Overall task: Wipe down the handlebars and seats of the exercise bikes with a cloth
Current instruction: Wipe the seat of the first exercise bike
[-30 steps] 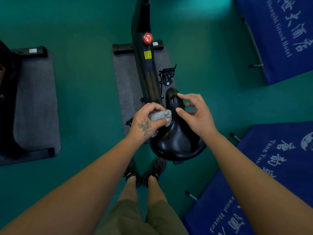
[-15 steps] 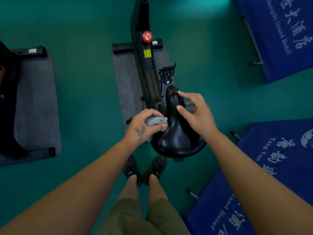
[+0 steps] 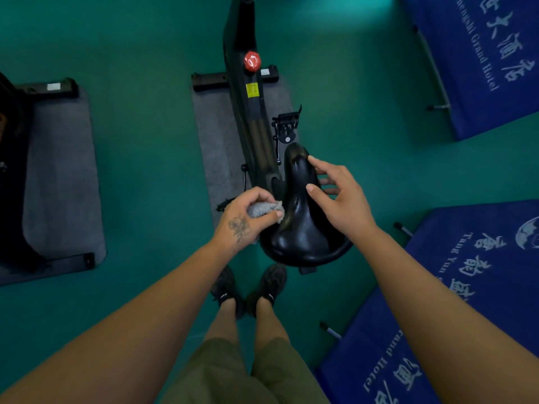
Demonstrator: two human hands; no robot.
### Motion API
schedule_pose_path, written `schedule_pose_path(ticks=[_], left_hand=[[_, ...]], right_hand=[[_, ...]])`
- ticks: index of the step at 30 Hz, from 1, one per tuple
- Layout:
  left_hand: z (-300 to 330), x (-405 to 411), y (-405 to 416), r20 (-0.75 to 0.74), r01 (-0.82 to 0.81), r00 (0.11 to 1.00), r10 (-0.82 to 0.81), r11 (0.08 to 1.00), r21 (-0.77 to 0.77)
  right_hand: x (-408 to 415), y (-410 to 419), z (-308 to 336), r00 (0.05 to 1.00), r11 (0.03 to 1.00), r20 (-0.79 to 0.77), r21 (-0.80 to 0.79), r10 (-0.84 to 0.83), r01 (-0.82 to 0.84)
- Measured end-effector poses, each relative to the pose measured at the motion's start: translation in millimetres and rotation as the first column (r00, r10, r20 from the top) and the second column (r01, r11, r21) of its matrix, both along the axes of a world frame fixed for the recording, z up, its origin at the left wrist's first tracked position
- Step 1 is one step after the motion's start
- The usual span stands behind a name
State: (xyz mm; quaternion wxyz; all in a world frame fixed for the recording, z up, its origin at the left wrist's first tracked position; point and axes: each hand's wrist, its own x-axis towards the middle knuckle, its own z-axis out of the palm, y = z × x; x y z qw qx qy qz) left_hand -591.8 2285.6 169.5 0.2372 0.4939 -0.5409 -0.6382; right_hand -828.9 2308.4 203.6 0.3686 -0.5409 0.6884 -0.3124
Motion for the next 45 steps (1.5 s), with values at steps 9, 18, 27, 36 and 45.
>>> schedule_pose_path(ticks=[9,18,27,36,45], left_hand=[[24.0,-39.0,-27.5,0.105,-0.081,0.989,0.102,0.979,-0.186],[19.1,-9.6,2.0,0.169,0.018,0.986,0.009,0.988,-0.157],[38.5,-48.1,-20.4,0.129,-0.104,0.981,0.144,0.956,-0.275],[17.8,-12.3,10.5,0.141,0.014,0.990,0.018,0.975,-0.221],[35.6,-36.9,-35.8,0.043,-0.164,0.983,0.179,0.958,-0.236]], right_hand=[[1.7,3.2,4.4,0.999,1.000,-0.035,0.008,-0.007,0.007],[1.5,13.3,6.1,0.998,1.000,-0.063,0.016,-0.010,0.011],[-0.5,12.8,6.4,0.997,1.000,-0.072,0.029,-0.005,0.008],[2.5,14.6,7.2,0.998,0.999,-0.056,0.039,-0.035,0.037],[1.5,14.5,3.1,0.998,0.998,-0.051,0.047,-0.041,0.044]])
